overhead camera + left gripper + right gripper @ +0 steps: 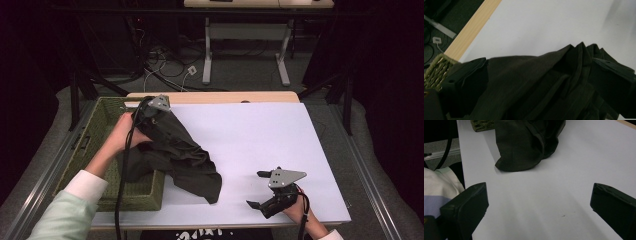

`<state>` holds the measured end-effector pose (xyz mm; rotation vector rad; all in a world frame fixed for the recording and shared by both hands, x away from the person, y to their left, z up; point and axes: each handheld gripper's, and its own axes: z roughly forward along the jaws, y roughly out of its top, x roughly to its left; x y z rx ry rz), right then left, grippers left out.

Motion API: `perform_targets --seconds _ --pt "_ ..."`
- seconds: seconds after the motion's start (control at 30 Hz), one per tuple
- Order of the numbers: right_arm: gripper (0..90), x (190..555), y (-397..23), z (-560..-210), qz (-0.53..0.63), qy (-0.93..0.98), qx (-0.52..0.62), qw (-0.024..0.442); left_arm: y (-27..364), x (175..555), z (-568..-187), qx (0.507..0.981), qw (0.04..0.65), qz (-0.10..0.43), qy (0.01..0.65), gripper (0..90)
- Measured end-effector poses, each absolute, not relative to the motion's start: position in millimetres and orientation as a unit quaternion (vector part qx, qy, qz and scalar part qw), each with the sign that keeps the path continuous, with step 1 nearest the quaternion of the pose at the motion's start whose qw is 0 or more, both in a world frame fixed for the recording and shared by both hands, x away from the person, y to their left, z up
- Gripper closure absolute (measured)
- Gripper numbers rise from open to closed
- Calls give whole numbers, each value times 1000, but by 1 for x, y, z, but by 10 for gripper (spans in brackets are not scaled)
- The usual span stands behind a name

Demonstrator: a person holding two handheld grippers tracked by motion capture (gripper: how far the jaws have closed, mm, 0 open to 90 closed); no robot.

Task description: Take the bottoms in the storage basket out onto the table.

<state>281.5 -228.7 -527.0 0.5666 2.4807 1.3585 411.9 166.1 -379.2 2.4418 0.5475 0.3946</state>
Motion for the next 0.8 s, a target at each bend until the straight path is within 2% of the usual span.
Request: perform_targets --seconds 0.37,0.8 --pt "14 282 -229 -527 466 853 196 131 211 396 -394 907 306 160 243 0" --pt "14 282 -228 -527 465 853 198 130 247 379 -420 904 293 148 274 0"
